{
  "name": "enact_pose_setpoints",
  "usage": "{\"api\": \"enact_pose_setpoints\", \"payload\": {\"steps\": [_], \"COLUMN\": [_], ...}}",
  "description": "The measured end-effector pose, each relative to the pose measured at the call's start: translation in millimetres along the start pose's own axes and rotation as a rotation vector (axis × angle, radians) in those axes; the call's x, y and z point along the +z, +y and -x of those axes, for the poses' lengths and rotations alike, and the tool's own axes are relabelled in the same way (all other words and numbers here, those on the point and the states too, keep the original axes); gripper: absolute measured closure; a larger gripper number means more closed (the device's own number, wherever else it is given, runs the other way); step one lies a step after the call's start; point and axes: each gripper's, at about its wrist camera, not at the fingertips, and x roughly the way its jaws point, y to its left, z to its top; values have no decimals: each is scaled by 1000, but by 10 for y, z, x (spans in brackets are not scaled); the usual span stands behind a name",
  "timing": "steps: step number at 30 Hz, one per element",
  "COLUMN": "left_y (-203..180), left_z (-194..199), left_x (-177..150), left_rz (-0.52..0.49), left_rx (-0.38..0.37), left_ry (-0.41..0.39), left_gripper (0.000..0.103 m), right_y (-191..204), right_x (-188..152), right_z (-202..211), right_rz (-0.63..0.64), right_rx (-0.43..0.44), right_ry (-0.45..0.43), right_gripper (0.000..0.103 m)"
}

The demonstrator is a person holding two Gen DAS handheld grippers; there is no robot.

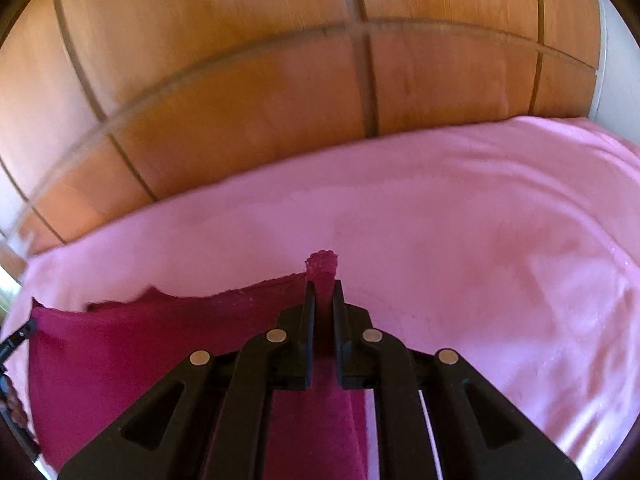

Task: Fold small clothes

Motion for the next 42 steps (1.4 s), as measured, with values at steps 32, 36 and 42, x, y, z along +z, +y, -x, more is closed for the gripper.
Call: {"api": "enact_pose_setpoints", "payload": {"steps": [32,36,42], "left_y": [-385,-697,-1153], "left_z": [955,1179,1058], "left_x": [-1441,-1537,-1795], "left_rz": [-107,-140,-244], "left_rx": [-7,-92,-90], "left_ry": [-39,-72,-39], "left_gripper": [97,97,97], "right_y": [260,413,735], "right_x": [-1720,-1756,-1950], "right_z": [1028,1244,1197], "right_rz": [227,223,295], "right_rx": [128,192,218], "right_ry": [-19,-51,-19], "right_gripper": [20,20,20]}}
